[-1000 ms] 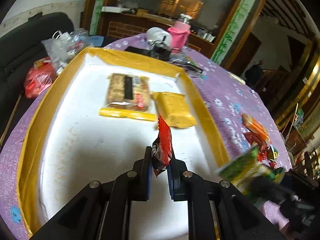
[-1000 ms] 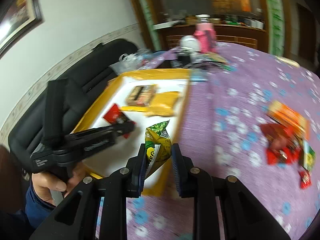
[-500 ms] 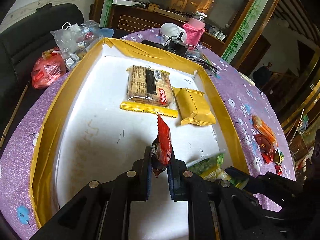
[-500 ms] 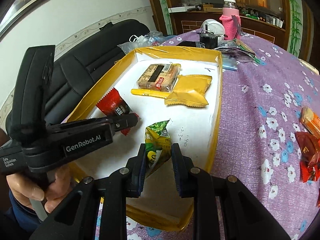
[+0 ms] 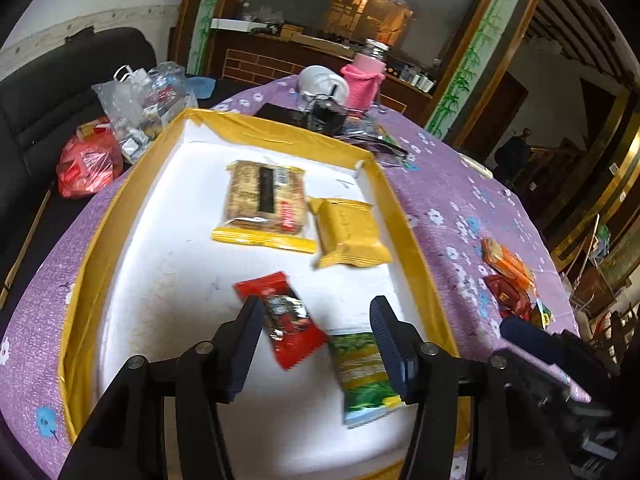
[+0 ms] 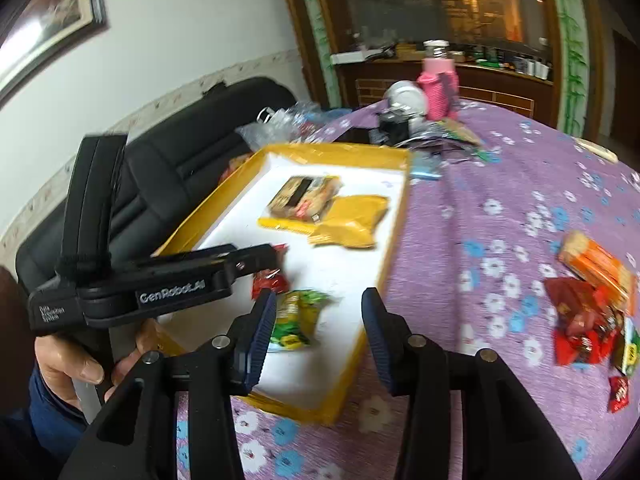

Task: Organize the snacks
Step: 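Open both tools, dropping the red candy and green bag into the box, then move both tools back over the snack pile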

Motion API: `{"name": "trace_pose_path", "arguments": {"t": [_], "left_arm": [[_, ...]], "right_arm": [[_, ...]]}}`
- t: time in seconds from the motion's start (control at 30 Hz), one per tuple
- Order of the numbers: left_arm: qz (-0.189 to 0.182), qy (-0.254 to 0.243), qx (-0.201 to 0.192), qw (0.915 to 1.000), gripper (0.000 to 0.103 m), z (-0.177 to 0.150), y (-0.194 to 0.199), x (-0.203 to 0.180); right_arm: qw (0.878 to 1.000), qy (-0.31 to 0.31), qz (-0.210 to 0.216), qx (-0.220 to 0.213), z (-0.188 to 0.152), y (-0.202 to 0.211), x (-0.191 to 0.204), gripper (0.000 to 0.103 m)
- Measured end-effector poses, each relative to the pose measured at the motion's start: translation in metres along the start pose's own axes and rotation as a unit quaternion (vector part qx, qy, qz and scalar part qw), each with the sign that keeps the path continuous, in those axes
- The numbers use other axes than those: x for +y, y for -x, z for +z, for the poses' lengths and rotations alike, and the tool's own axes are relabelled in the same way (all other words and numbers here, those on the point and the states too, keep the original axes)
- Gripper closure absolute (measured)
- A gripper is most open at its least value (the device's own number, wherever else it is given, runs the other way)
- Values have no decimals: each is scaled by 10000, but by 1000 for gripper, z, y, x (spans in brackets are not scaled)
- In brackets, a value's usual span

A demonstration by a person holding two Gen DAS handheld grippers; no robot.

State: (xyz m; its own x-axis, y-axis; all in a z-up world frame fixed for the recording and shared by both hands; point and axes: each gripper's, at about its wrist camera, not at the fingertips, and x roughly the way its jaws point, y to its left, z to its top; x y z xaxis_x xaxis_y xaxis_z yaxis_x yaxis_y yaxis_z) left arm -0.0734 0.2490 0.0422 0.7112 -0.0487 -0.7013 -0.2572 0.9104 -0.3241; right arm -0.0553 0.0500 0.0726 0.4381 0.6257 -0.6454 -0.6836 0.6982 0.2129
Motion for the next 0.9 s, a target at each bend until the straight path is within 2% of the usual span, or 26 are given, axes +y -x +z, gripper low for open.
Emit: {"name": "trace_pose_path", "arguments": {"t": [0.17, 0.2, 0.27, 0.3, 0.37, 0.43, 0.53, 0.6, 0.67, 0.73, 0.8, 0.9], "left_arm": [[-93, -285, 40, 9995, 45, -2, 1, -28], [-112, -350, 49, 9993, 45, -3, 1, -34], [-160, -484, 79, 9987, 44, -4, 1, -47], [-188, -558, 108, 9982, 42, -5, -1, -55], [-263, -690, 173, 9971, 40, -8, -4, -73], [-324, -814, 271, 9958, 40, -10, -10, -90], [-419, -1024, 424, 9930, 40, -14, -19, -117], [-445, -1165, 536, 9907, 40, -15, -26, -136], [-550, -1224, 689, 9886, 40, -13, -36, -155], [-753, -1179, 905, 9860, 40, -9, -49, -175], [-820, -1133, 1024, 9849, 38, -6, -62, -192], [-768, -1085, 1163, 9843, 38, -4, -81, -214]], "right_arm": [[9990, -260, -326, -172, -4, 26, -41, 56], [9979, -308, -526, -234, -5, 33, -53, 55], [9940, -400, -962, -322, -5, 45, -77, 43], [9921, -432, -1124, -355, -5, 51, -88, 43], [9858, -642, -1479, -470, -7, 64, -121, 43], [9796, -1019, -1645, -535, -10, 74, -158, 43], [9708, -1514, -1826, -369, -22, 80, -211, 43], [9656, -1919, -1713, -380, -34, 83, -240, 43], [9582, -2490, -1405, -124, -44, 77, -267, 43], [9577, -2680, -1034, -170, -45, 80, -275, 45], [9613, -2531, -1071, -171, -44, 81, -269, 45], [9659, -2136, -1461, -33, -44, 76, -254, 45]]}}
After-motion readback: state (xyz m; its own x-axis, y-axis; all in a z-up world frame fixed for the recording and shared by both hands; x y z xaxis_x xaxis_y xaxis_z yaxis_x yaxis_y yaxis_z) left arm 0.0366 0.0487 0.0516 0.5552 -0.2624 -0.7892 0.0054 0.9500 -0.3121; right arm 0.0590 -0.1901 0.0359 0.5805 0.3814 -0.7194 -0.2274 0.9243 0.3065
